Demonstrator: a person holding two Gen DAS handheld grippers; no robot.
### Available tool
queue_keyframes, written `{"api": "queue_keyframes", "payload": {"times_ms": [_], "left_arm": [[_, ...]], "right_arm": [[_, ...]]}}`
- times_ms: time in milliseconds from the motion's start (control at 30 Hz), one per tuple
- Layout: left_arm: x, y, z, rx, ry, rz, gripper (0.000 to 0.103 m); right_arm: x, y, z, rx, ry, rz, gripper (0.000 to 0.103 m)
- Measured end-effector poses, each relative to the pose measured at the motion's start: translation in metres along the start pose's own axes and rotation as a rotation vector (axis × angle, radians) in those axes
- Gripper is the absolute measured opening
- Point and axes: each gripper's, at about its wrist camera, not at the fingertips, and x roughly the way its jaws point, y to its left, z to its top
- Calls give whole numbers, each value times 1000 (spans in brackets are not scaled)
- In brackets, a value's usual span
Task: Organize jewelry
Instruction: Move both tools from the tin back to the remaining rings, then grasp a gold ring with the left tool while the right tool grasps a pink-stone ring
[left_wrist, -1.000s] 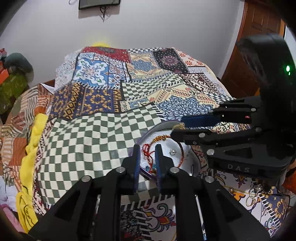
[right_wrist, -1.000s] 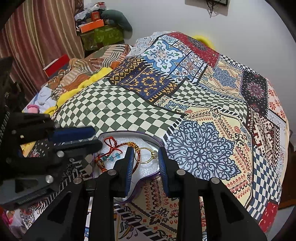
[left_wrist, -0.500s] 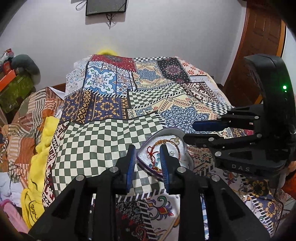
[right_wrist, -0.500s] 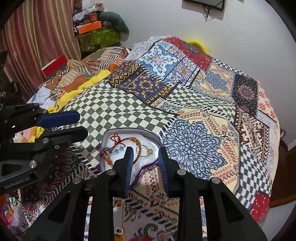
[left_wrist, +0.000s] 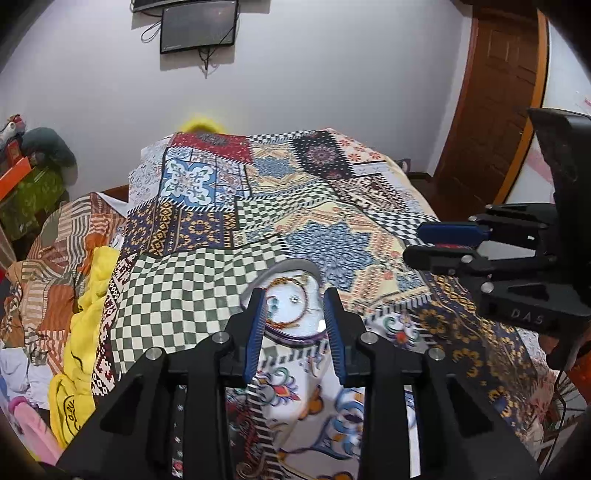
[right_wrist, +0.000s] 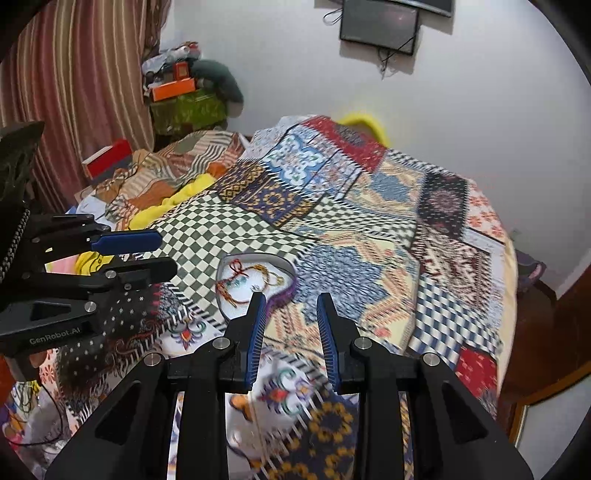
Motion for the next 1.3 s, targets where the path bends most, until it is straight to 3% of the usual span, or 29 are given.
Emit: {"api": "queue_keyframes", "payload": {"times_ms": [133,400,867,1300], "left_arm": [[-6,-16,-7,14,12,-20,32],[3,-44,-29,19,79,-69,32],[42,-88,-71,36,238,-172,32],[63,-98,-75,54,251,-194,32]], "right_arm": [[-16,-9,-15,23,-20,-24,36],[-27,-26,-51,106,0,-36,37],[-19,-20,-106,122,69,-16,37],[-10,-20,-121,154,102,32,37]]}}
